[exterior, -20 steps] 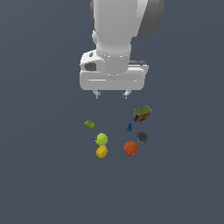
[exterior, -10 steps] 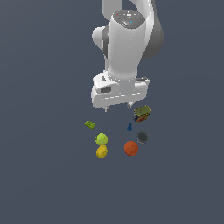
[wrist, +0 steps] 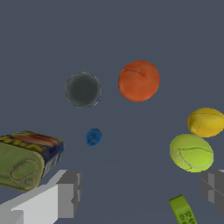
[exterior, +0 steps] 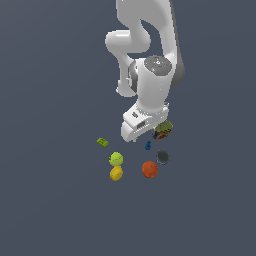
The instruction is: Pick up a designated object from a clutter of objects.
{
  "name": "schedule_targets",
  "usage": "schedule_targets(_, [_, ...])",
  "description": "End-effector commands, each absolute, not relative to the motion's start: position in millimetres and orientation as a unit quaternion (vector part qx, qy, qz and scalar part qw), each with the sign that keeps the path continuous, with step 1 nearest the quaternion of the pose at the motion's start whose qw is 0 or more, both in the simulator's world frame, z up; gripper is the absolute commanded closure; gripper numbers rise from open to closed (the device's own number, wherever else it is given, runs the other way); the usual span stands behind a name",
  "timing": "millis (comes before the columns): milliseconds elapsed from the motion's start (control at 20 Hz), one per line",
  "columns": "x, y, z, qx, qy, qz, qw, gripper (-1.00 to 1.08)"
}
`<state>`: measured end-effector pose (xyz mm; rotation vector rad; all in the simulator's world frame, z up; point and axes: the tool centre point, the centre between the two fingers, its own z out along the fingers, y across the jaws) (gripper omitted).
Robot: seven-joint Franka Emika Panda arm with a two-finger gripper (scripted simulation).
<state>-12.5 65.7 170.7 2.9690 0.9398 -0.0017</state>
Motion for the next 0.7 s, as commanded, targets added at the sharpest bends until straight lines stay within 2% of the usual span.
schedule_targets(0, [-18.9, 75.5, 150.8, 0.940, 0.342, -0.001, 0.011, -0.92])
schedule_targets(650, [-44.5, 104.0, 95.7, 0.890, 0.456, 0.000, 0.001, -0.92])
